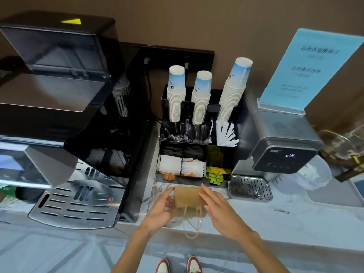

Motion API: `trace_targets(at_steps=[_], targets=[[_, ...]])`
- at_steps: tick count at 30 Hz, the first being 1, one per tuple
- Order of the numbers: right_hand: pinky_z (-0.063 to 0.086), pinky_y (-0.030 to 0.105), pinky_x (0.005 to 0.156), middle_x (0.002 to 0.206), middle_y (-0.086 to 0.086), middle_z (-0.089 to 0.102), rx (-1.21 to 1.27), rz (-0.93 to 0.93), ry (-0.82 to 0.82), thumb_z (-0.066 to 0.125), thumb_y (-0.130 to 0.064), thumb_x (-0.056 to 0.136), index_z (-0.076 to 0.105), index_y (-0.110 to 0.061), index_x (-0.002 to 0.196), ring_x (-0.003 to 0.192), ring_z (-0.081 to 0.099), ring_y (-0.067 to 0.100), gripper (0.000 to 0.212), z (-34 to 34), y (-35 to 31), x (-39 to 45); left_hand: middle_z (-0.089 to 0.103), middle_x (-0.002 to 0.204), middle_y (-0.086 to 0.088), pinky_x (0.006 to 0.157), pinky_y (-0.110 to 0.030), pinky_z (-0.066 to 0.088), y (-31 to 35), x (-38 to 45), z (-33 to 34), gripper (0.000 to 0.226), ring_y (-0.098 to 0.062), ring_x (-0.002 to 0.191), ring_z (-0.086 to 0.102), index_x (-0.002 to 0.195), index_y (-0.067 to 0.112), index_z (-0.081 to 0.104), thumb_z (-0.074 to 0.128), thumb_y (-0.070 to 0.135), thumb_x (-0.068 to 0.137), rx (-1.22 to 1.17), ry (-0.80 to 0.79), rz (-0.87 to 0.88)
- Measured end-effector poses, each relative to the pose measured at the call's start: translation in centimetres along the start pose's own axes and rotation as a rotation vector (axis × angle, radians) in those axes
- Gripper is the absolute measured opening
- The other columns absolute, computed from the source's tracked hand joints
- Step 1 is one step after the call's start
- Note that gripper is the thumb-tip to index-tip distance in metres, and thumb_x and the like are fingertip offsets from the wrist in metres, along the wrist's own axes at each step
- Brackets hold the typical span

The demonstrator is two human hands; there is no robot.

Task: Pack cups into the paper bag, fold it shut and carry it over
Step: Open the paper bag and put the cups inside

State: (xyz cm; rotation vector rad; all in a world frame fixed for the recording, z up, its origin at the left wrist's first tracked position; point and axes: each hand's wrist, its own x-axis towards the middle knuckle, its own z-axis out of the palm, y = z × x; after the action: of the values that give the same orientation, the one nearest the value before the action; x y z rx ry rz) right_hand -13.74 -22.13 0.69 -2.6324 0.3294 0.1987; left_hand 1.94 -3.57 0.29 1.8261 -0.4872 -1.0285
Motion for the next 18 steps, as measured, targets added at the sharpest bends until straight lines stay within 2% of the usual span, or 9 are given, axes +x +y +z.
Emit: trace_targets(at_steps=[2, 4, 6, 7, 9, 10, 12, 15, 18], targets=[[0.016, 0.027, 0.121, 0.163, -0.020, 0.007, 0.150, 0.040, 0.027, 0.028, -0.027, 0.107, 0.035, -0.026, 0.149, 0.146, 0.014, 0.004, 0.043, -0.4, -0.2, 0.2, 0.052, 0.101, -0.003, 0.065, -0.013, 0.052, 0.0, -0.1, 0.0, 0.082, -0.015, 0.093, 0.058, 0.149, 0.022, 0.035, 0.053, -0.020, 0.081, 0.037, -0.028, 0.004], [0.020, 0.025, 0.118, 0.156, -0.018, 0.027, 0.224, 0.093, 0.074, 0.026, -0.029, 0.107, 0.044, -0.025, 0.142, 0.142, 0.023, 0.003, 0.039, -0.9, -0.5, 0.6, 0.054, 0.099, 0.000, 0.067, -0.015, 0.054, 0.3, -0.2, 0.2, 0.078, -0.014, 0.089, 0.059, 0.148, 0.020, 0.037, 0.065, -0.012, 0.082, 0.021, -0.017, 0.021], [0.036, 0.025, 0.104, 0.133, -0.014, 0.051, 0.256, 0.153, 0.146, 0.025, -0.034, 0.107, 0.049, -0.023, 0.133, 0.126, 0.044, 0.008, 0.038, -1.4, -1.1, 1.1, 0.056, 0.100, 0.004, 0.066, -0.014, 0.053, 0.6, -0.1, 0.6, 0.073, -0.010, 0.085, 0.059, 0.139, 0.028, 0.041, 0.081, 0.014, 0.080, 0.032, 0.007, 0.051], [0.043, 0.026, 0.089, 0.113, -0.013, 0.058, 0.242, 0.168, 0.193, 0.024, -0.035, 0.106, 0.051, -0.022, 0.121, 0.109, 0.054, 0.012, 0.034, -1.6, -1.4, 1.4, 0.057, 0.102, 0.004, 0.066, -0.013, 0.051, 0.8, 0.0, 0.8, 0.071, -0.009, 0.086, 0.059, 0.135, 0.034, 0.042, 0.084, 0.029, 0.077, 0.074, 0.027, 0.064], [0.038, 0.031, 0.062, 0.077, -0.009, 0.054, 0.154, 0.168, 0.270, 0.026, -0.036, 0.106, 0.047, -0.020, 0.099, 0.074, 0.056, 0.018, 0.028, -2.0, -1.7, 1.9, 0.059, 0.110, 0.002, 0.073, -0.014, 0.050, 1.1, 0.4, 1.3, 0.066, -0.011, 0.092, 0.060, 0.132, 0.031, 0.047, 0.078, 0.049, 0.076, 0.213, 0.116, 0.095], [0.035, 0.034, 0.057, 0.068, -0.007, 0.051, 0.120, 0.172, 0.290, 0.027, -0.035, 0.106, 0.046, -0.019, 0.097, 0.066, 0.054, 0.021, 0.027, -2.2, -1.8, 2.1, 0.059, 0.115, 0.001, 0.080, -0.019, 0.050, 1.2, 0.6, 1.7, 0.064, -0.013, 0.098, 0.059, 0.132, 0.026, 0.050, 0.073, 0.054, 0.079, 0.297, 0.174, 0.109], [0.034, 0.038, 0.054, 0.060, -0.006, 0.048, 0.121, 0.192, 0.320, 0.030, -0.032, 0.106, 0.048, -0.018, 0.096, 0.060, 0.055, 0.025, 0.025, -2.6, -1.8, 2.5, 0.056, 0.121, -0.001, 0.086, -0.029, 0.050, 1.6, 0.7, 2.5, 0.056, -0.017, 0.105, 0.058, 0.129, 0.019, 0.053, 0.059, 0.056, 0.088, 0.483, 0.292, 0.107], [0.032, 0.037, 0.052, 0.054, -0.007, 0.042, 0.147, 0.206, 0.334, 0.034, -0.031, 0.105, 0.049, -0.020, 0.094, 0.057, 0.055, 0.027, 0.022, -3.1, -1.8, 2.7, 0.052, 0.118, 0.000, 0.075, -0.036, 0.051, 2.3, 0.3, 2.9, 0.052, -0.022, 0.098, 0.064, 0.116, 0.017, 0.056, 0.043, 0.062, 0.092, 0.842, 0.403, 0.095], [0.034, 0.038, 0.054, 0.055, -0.005, 0.045, 0.205, 0.207, 0.313, 0.034, -0.035, 0.105, 0.052, -0.023, 0.097, 0.057, 0.055, 0.026, 0.023, -3.5, -1.8, 2.6, 0.053, 0.112, 0.003, 0.079, -0.039, 0.055, 2.6, 0.3, 2.7, 0.050, -0.020, 0.096, 0.064, 0.105, 0.020, 0.062, 0.041, 0.063, 0.093, 0.960, 0.446, 0.175]])
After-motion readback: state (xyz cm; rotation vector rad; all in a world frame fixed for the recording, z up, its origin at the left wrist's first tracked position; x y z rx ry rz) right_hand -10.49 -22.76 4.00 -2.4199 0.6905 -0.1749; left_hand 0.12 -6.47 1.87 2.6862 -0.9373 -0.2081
